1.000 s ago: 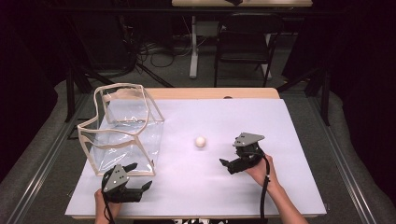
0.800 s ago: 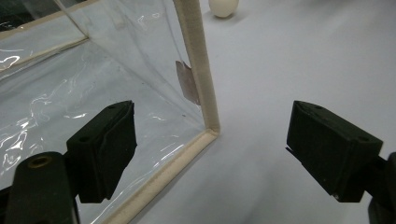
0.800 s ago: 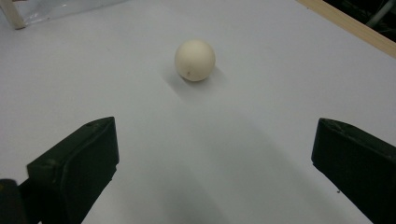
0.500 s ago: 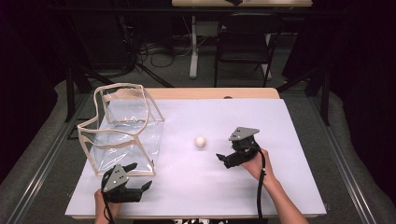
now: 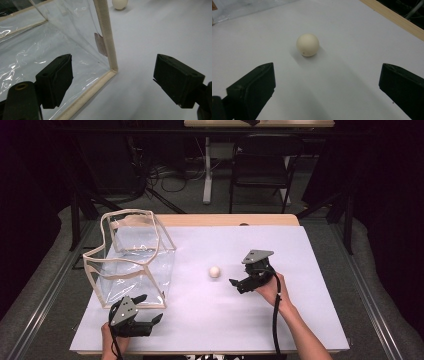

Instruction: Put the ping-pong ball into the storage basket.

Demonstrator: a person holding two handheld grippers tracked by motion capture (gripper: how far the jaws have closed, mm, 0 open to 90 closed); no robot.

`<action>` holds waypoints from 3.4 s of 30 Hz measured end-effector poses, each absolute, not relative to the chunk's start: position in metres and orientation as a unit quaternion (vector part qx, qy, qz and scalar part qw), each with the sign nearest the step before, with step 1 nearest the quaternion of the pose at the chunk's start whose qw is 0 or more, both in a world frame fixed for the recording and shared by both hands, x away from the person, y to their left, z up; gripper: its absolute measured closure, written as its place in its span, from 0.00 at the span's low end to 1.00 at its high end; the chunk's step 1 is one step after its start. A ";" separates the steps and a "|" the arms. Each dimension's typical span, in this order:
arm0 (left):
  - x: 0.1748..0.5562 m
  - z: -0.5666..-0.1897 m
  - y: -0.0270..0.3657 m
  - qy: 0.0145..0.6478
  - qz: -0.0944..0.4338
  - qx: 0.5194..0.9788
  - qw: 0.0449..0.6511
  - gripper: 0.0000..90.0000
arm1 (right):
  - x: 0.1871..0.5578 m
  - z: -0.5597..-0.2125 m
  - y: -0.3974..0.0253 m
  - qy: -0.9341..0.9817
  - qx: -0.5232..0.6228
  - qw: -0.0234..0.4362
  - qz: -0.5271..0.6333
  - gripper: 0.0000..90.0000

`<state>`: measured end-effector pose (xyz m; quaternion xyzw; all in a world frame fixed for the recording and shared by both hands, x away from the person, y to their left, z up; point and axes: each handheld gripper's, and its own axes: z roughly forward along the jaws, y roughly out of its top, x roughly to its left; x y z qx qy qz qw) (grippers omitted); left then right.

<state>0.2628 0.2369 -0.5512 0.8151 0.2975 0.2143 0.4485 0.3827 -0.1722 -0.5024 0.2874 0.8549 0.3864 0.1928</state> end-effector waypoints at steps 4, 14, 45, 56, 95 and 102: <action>0.263 -0.551 0.237 0.297 0.215 0.815 0.448 0.18 | 0.389 -0.503 -0.170 0.857 0.285 0.191 0.384 0.00; 0.263 -0.551 0.237 0.297 0.214 0.815 0.449 0.18 | 0.401 -0.502 -0.161 0.862 0.284 0.185 0.377 0.00; 0.263 -0.551 0.237 0.299 0.215 0.814 0.450 0.18 | 0.430 -0.507 -0.135 0.866 0.285 0.167 0.375 0.00; 0.262 -0.551 0.238 0.297 0.216 0.814 0.449 0.18 | 0.433 -0.511 -0.129 0.867 0.287 0.162 0.373 0.00; 0.262 -0.551 0.238 0.299 0.214 0.814 0.449 0.18 | 0.433 -0.537 -0.103 0.878 0.278 0.131 0.367 0.02; 0.262 -0.551 0.238 0.298 0.214 0.814 0.449 0.18 | 0.433 -0.541 -0.100 0.880 0.277 0.129 0.363 0.15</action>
